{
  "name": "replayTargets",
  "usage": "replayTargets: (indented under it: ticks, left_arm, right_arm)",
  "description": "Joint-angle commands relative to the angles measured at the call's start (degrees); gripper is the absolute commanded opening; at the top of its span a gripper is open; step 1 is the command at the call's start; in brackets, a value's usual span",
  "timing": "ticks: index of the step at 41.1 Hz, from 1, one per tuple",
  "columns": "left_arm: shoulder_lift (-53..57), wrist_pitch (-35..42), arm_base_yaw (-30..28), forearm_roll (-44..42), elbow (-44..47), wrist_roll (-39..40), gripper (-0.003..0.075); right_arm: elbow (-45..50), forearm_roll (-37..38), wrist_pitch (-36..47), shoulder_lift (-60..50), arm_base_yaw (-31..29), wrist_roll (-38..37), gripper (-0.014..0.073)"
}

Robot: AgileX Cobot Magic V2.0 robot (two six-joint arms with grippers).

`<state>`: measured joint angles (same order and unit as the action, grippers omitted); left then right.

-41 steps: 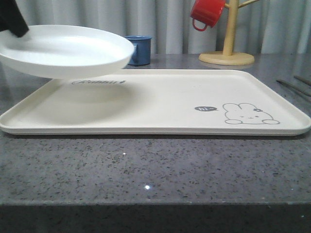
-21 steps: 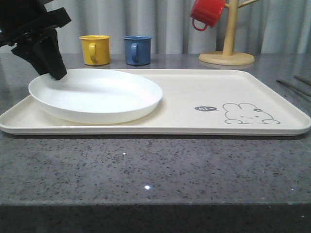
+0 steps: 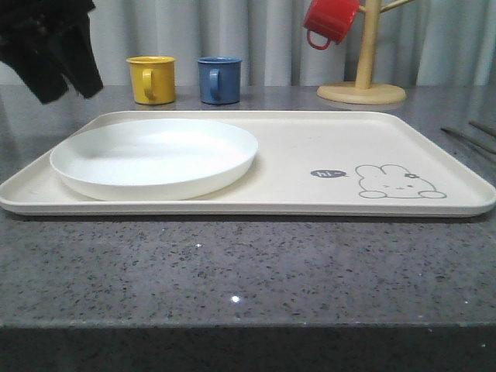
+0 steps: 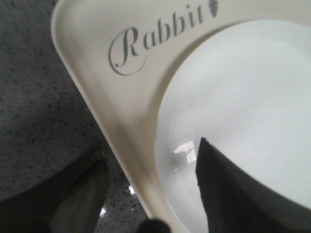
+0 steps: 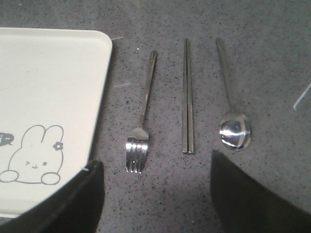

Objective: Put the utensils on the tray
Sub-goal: 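Raise the left gripper away from the plate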

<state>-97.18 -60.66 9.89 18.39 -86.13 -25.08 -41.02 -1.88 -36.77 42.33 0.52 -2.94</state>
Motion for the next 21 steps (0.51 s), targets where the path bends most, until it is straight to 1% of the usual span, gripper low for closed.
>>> replayTargets:
  ticks: [1,4,7,14,18,21]
  left_arm:
    - [7.3,1.5,3.0,-0.8,-2.1,0.2,0.0401]
    - [9.8,1.0,5.9,-5.6,-1.8,2.8,0.0401]
    - [12.5,0.4,10.1,-12.0,-0.9,6.8,0.0401]
    - [19.8,1.1,22.1,-25.6,4.0,18.2,0.0401]
    - [25.2,3.6,28.4,-28.7,8.9,23.3,0.0401]
    - [29.0,6.1,30.9,-28.4,12.7,24.6,0.0401]
  right_arm:
    - [-2.0,0.6,3.6,0.1,0.0,0.5,0.0497]
    - [-2.0,0.6,3.6,0.1,0.0,0.5,0.0497]
    - [-2.0,0.6,3.6,0.1,0.0,0.5,0.0497]
    - [-2.0,0.6,3.6,0.1,0.0,0.5,0.0497]
    - [-2.0,0.6,3.6,0.1,0.0,0.5,0.0497]
    - [-2.0,0.6,3.6,0.1,0.0,0.5,0.0497]
